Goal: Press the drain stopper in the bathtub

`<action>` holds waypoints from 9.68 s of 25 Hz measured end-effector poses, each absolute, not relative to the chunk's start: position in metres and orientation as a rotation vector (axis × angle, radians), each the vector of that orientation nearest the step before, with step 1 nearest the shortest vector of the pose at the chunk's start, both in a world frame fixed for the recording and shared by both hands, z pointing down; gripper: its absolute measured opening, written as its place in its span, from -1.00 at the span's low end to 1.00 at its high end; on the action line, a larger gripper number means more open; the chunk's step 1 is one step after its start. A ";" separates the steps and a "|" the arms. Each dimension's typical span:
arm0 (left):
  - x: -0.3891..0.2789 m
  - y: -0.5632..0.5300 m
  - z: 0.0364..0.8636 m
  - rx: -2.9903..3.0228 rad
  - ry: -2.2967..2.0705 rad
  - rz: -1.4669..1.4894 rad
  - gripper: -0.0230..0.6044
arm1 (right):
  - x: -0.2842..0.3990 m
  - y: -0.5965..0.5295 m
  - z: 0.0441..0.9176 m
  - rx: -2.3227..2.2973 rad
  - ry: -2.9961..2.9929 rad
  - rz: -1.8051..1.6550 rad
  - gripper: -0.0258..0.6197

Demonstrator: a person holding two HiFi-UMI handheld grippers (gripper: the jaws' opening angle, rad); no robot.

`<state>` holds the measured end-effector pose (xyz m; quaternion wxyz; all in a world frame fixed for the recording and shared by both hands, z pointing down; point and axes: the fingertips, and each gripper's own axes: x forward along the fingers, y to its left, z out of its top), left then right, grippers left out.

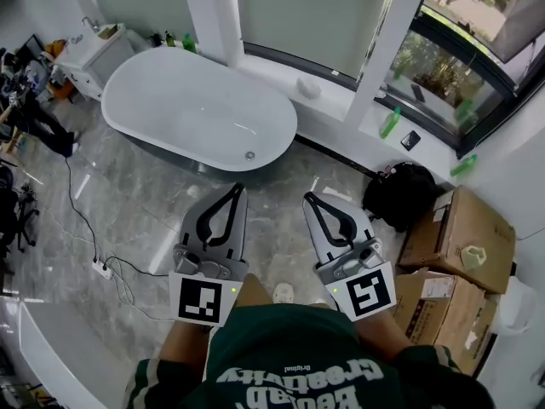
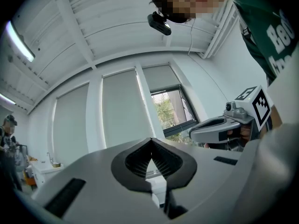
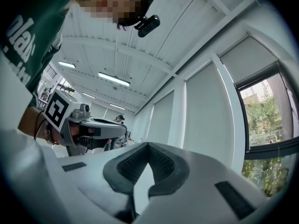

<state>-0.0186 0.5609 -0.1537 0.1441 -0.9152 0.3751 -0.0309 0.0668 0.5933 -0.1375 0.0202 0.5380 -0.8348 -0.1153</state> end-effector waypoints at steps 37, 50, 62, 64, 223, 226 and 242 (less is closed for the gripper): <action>-0.030 0.257 -0.154 -2.684 1.060 -0.041 -0.90 | 0.061 0.324 -0.129 1.697 -2.559 -0.327 -0.89; -0.042 0.096 -0.132 -2.709 0.993 -0.149 -0.90 | 0.042 0.161 -0.114 1.734 -2.489 -0.257 -0.89; -0.017 0.042 -0.102 -2.743 0.918 -0.181 -0.90 | 0.064 0.109 -0.080 1.756 -2.447 -0.117 -0.89; -0.010 0.038 -0.095 -2.748 0.922 -0.205 -0.90 | 0.071 0.101 -0.076 1.751 -2.460 -0.103 -0.89; -0.083 -0.088 0.618 -3.142 1.577 -0.910 -0.90 | 0.000 -0.027 0.889 0.561 -1.746 0.713 -0.89; -0.082 -0.087 0.619 -3.151 1.577 -0.915 -0.90 | 0.001 -0.027 0.889 0.562 -1.751 0.716 -0.88; -0.069 -0.084 0.618 -3.151 1.439 -0.940 -0.90 | 0.000 -0.026 0.889 0.547 -1.762 0.691 -0.88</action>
